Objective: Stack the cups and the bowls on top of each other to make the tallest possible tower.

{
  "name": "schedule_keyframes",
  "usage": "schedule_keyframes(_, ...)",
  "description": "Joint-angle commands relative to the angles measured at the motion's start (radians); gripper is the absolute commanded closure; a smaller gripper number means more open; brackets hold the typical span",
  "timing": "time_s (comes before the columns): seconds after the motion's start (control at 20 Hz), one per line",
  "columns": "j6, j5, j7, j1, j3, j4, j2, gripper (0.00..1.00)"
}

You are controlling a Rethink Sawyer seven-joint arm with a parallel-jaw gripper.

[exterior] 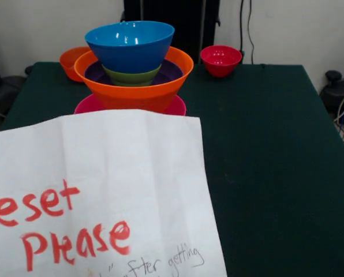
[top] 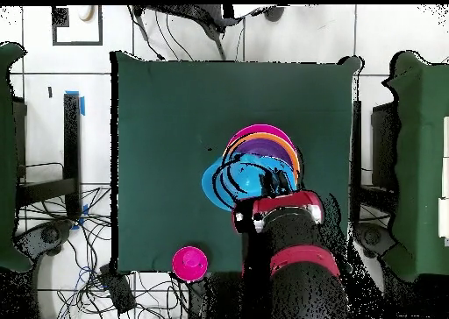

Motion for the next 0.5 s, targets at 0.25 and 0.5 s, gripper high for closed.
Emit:
schedule_keyframes(0.25,0.115,-0.199,0.007,-0.035,-0.072,0.126,0.004,1.0)
schedule_keyframes(0.5,0.216,-0.239,0.029,-0.068,-0.078,0.091,-0.012,1.0)
